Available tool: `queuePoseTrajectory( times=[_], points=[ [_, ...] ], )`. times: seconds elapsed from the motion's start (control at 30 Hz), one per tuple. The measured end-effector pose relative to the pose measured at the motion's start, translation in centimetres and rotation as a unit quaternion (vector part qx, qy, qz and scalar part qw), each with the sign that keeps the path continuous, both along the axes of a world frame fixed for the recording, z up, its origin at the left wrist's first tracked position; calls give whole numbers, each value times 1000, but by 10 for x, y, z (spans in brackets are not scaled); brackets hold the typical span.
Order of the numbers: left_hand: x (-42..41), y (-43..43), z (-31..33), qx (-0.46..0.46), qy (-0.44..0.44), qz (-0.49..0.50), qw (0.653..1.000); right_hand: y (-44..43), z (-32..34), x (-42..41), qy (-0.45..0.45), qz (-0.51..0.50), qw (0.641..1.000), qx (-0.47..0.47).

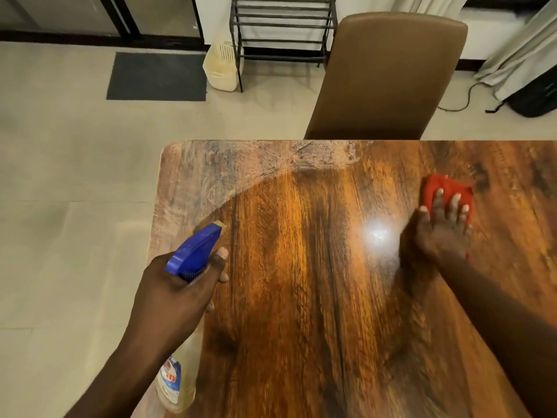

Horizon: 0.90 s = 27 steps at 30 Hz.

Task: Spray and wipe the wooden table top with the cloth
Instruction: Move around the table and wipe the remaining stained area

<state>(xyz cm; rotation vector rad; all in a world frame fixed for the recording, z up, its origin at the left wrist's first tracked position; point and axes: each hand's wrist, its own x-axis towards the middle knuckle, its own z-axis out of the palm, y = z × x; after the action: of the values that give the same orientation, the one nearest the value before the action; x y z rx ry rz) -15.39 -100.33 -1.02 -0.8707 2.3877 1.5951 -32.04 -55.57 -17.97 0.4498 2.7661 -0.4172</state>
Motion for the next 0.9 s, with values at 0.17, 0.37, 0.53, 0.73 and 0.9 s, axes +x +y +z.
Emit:
queuePoseTrajectory(
  times=[0.17,0.37,0.53,0.73,0.9],
  points=[
    [2,-10,-5,0,-9,2,1000,-95,-2,-104,11,0,1000,-7],
    [10,-17,4,-2,7,36,999,-285,0,-99,5,258,966,-8],
    [16,-20,14,-11,8,50,999,-409,-3,20,21,508,860,-41],
    [30,-27,18,-20,28,94,995,-397,-17,199,55,621,777,-92],
    [46,-33,18,-10,17,80,997,-271,-31,279,120,681,722,-25]
  ],
)
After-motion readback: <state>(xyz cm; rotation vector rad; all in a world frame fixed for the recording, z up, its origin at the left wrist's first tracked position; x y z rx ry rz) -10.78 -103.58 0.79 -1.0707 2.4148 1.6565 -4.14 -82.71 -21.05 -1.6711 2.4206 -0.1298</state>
